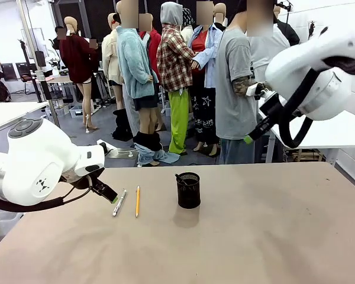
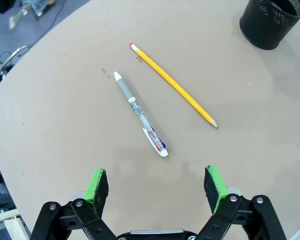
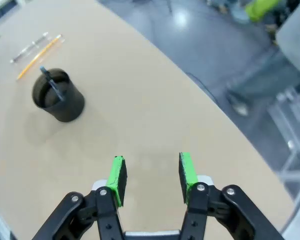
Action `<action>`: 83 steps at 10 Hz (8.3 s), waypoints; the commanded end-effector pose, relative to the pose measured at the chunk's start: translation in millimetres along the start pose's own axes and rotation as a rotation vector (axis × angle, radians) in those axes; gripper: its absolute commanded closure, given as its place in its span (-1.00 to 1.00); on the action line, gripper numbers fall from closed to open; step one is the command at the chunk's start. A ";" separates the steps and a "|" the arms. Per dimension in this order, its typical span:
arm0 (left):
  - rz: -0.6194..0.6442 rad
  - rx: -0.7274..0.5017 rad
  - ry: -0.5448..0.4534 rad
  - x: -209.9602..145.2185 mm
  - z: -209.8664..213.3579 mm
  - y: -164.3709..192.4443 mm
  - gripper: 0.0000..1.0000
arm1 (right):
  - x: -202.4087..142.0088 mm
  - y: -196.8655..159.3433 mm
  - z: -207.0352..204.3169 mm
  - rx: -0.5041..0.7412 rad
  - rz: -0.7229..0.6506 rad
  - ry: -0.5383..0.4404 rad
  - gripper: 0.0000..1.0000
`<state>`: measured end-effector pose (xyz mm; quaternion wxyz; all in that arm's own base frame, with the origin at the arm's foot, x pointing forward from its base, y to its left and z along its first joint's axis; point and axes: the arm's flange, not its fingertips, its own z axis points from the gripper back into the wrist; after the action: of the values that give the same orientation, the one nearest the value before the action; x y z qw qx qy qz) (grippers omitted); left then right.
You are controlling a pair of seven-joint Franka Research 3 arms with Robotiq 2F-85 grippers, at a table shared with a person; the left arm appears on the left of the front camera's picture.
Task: Place the pens into the pen holder.
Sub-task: Pick up a writing instrument from the table and place it into the Pen holder.
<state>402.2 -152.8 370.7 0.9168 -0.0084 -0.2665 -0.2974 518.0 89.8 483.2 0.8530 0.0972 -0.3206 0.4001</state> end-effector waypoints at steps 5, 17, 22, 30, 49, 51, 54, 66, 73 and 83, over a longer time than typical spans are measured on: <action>0.005 0.000 -0.002 -0.6 0.7 2.0 -1.00 | -15.1 -9.6 19.3 -0.221 -0.297 0.578 -1.00; 0.211 0.116 0.358 105.9 -92.2 -4.5 -1.00 | -49.8 -27.3 33.1 -0.260 -0.377 0.619 -1.00; 0.351 0.070 0.401 93.9 -123.4 35.5 -1.00 | -49.8 -27.3 33.1 -0.260 -0.377 0.619 -1.00; 0.368 0.027 0.460 91.3 -141.2 44.6 0.07 | -49.8 -27.3 33.1 -0.260 -0.377 0.619 -1.00; 0.062 -0.538 -0.492 119.8 -9.8 16.7 1.00 | -49.8 -27.3 33.1 -0.260 -0.377 0.619 -1.00; 0.012 -0.576 -0.543 146.7 -24.9 -5.3 1.00 | -49.8 -27.3 33.1 -0.260 -0.377 0.619 -1.00; -0.010 -0.655 -0.631 164.0 -45.6 -27.0 1.00 | -49.8 -27.3 33.1 -0.260 -0.377 0.619 -1.00; -0.077 -0.651 -0.563 187.9 -101.8 -79.6 1.00 | -49.8 -27.3 33.1 -0.260 -0.377 0.619 -1.00; -0.113 -0.594 -0.556 170.4 -99.5 -79.0 0.09 | -49.8 -27.3 33.1 -0.260 -0.377 0.619 -1.00; -0.021 -0.018 -0.114 132.6 71.1 -15.5 0.09 | -49.8 -27.3 33.1 -0.260 -0.377 0.619 -1.00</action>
<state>446.1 -214.9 438.7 0.8365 -0.0668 -0.4209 -0.3444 499.3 26.9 480.9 0.9736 -0.0749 -0.0742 0.2027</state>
